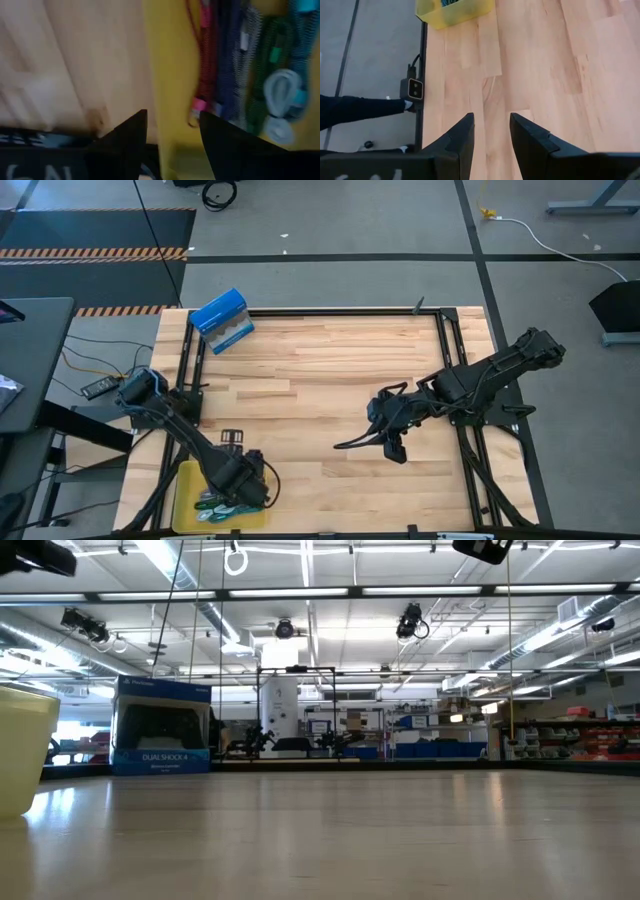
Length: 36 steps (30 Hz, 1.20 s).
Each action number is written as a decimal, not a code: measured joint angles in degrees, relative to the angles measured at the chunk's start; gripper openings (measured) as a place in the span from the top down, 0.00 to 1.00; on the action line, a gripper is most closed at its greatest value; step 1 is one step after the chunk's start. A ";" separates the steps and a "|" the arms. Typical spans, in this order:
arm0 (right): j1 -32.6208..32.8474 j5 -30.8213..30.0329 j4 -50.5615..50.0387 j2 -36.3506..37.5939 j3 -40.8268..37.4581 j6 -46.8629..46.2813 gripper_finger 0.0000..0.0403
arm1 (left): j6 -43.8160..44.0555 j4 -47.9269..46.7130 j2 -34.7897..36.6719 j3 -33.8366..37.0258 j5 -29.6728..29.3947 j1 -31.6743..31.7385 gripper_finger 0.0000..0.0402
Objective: Pick and place USB-C Cables
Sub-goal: Move the yellow bin to the center of the table
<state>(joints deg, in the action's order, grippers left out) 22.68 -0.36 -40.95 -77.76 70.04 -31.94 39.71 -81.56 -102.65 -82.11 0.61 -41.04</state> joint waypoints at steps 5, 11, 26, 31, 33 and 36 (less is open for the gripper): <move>0.00 0.13 -0.04 -0.01 -0.01 -2.47 0.68 | -3.58 3.33 0.00 4.27 -1.28 -0.36 0.53; 0.00 0.11 -0.16 -0.02 -0.02 -4.93 0.68 | -4.12 11.50 1.14 8.87 -0.64 0.42 0.55; 0.07 1.94 -1.30 -0.02 -0.02 -7.63 0.68 | -5.81 27.50 3.72 19.77 7.47 8.73 0.74; 0.07 2.99 -1.86 -0.02 -0.02 -8.65 0.68 | -8.81 31.04 3.72 19.76 7.62 15.55 0.97; 0.07 4.22 -3.38 0.02 -0.02 -9.08 0.68 | -9.17 32.49 3.68 19.26 7.40 18.37 0.97; 0.07 5.23 -6.91 0.11 -0.02 -9.98 0.68 | -11.81 35.47 3.67 18.05 6.68 22.41 0.98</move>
<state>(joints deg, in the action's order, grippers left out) 22.74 4.87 -47.86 -77.65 70.02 -41.92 27.90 -46.09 -98.98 -64.05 7.29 -18.62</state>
